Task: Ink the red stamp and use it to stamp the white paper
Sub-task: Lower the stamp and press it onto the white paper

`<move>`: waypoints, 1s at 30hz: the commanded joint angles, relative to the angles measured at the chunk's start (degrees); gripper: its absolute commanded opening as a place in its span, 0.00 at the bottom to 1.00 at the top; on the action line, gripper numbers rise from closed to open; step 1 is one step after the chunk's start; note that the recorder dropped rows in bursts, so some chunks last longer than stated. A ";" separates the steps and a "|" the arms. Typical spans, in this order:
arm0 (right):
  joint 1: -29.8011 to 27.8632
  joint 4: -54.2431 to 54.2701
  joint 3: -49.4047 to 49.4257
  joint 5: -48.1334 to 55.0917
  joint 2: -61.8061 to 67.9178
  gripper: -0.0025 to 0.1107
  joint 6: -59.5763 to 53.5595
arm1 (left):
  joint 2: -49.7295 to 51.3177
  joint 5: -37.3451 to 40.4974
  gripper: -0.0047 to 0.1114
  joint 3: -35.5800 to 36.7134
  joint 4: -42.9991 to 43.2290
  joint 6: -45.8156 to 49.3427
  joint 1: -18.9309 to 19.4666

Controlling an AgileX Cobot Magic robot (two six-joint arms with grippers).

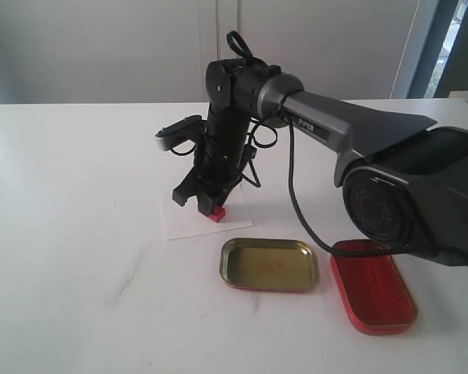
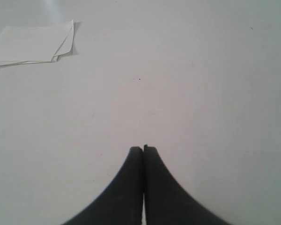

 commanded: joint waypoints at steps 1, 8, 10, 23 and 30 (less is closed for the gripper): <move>0.90 -3.65 2.75 -1.98 6.72 0.02 0.39 | -0.25 0.56 0.04 0.39 -0.22 0.03 0.04; 0.90 -3.79 2.64 -1.98 5.66 0.02 0.61 | -0.25 0.56 0.04 0.39 -0.22 0.03 0.04; 0.90 -3.90 2.64 -1.98 5.09 0.02 0.77 | -0.25 0.56 0.04 0.39 -0.22 0.03 0.04; 0.90 -3.98 -1.84 -1.98 3.46 0.02 1.96 | -0.25 0.56 0.04 0.39 -0.22 0.03 0.04; 0.90 -4.36 -1.84 -1.98 1.29 0.02 1.96 | -0.25 0.56 0.04 0.39 -0.22 0.03 0.04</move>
